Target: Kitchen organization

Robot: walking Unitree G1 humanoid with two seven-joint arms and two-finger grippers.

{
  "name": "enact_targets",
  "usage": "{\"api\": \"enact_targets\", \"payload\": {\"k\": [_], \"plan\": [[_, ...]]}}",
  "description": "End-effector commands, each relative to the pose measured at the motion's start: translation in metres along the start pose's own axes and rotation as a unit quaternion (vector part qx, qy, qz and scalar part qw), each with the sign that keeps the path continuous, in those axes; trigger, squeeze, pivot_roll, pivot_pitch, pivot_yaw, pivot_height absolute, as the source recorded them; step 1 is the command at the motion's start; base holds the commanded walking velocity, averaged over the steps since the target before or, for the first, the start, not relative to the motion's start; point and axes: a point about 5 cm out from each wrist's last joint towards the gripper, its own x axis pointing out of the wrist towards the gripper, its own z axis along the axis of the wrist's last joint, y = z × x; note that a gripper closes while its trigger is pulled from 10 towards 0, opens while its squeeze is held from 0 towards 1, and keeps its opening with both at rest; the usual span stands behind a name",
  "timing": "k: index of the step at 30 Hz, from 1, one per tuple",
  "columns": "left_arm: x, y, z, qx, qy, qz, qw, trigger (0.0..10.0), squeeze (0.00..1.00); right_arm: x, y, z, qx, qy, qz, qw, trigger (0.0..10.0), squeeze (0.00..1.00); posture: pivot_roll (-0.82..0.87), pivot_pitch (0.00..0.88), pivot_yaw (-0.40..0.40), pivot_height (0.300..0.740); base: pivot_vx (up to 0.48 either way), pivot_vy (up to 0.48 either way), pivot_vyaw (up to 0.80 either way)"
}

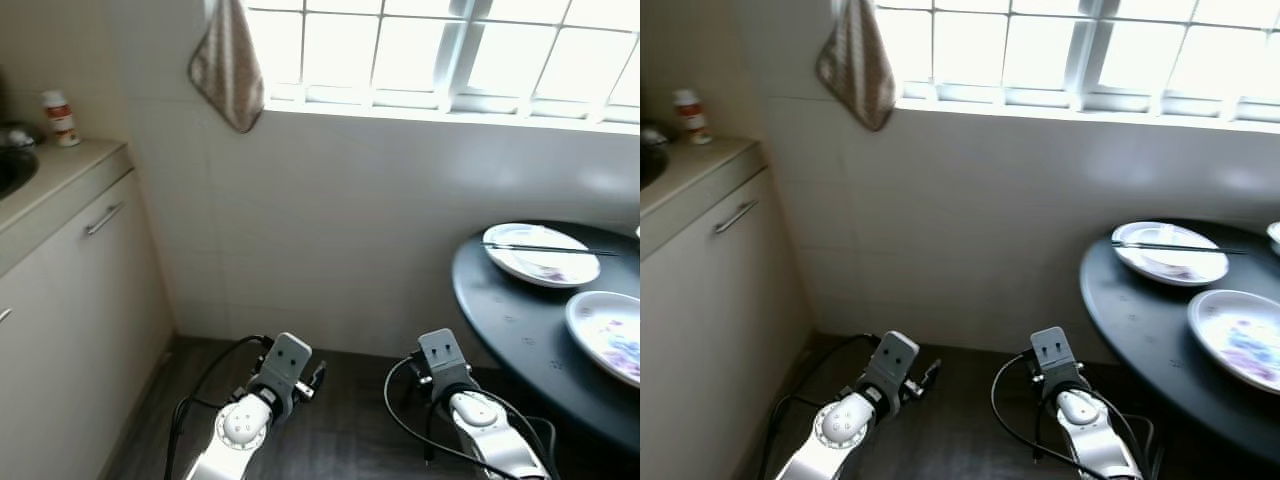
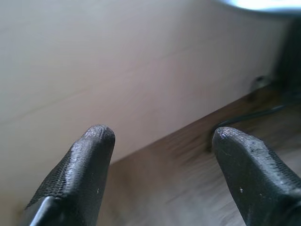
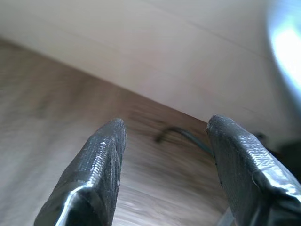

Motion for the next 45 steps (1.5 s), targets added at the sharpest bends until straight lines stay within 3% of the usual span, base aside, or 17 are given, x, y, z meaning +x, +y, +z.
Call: {"api": "enact_targets", "payload": {"k": [1,15,23,26,28,31,45], "plan": [[-0.003,0.011,0.001,0.007,-0.001,0.012,1.000,10.0,0.00,0.000,0.004,0.007,-0.003,-0.018,0.002,1.000,10.0,0.00,0.02,0.000,-0.028,0.740,0.000,0.000,-0.79],[-0.002,0.013,0.001,-0.009,-0.002,0.021,1.000,10.0,0.00,-0.001,0.001,0.012,0.006,-0.035,-0.007,0.999,10.0,0.00,0.02,0.000,-0.025,0.740,0.000,0.000,-0.79],[-0.001,0.015,0.002,-0.013,-0.003,0.023,1.000,10.0,0.00,-0.001,0.002,0.016,-0.004,-0.053,-0.005,0.999,10.0,0.00,0.02,0.000,-0.025,0.740,0.165,0.000,0.00],[-0.002,0.015,0.002,-0.015,-0.004,0.025,1.000,10.0,0.00,-0.006,-0.003,0.033,-0.008,-0.121,-0.031,0.992,10.0,0.00,0.02,0.000,-0.023,0.740,0.294,0.000,0.00],[-0.002,0.015,0.002,-0.016,-0.006,0.026,1.000,10.0,0.00,-0.014,-0.008,0.054,-0.012,-0.207,-0.065,0.976,10.0,0.00,0.02,0.000,-0.023,0.740,0.292,0.000,0.00],[-0.002,0.015,0.002,-0.017,-0.007,0.027,0.999,10.0,0.00,-0.018,-0.008,0.062,-0.009,-0.233,-0.075,0.970,10.0,0.00,0.02,0.000,-0.023,0.740,0.281,0.000,0.00],[-0.002,0.014,0.005,-0.021,-0.018,0.027,0.999,10.0,0.00,-0.013,-0.012,0.051,-0.028,-0.206,-0.100,0.973,10.0,0.00,0.02,0.000,-0.030,0.740,0.114,0.000,0.00]]}}
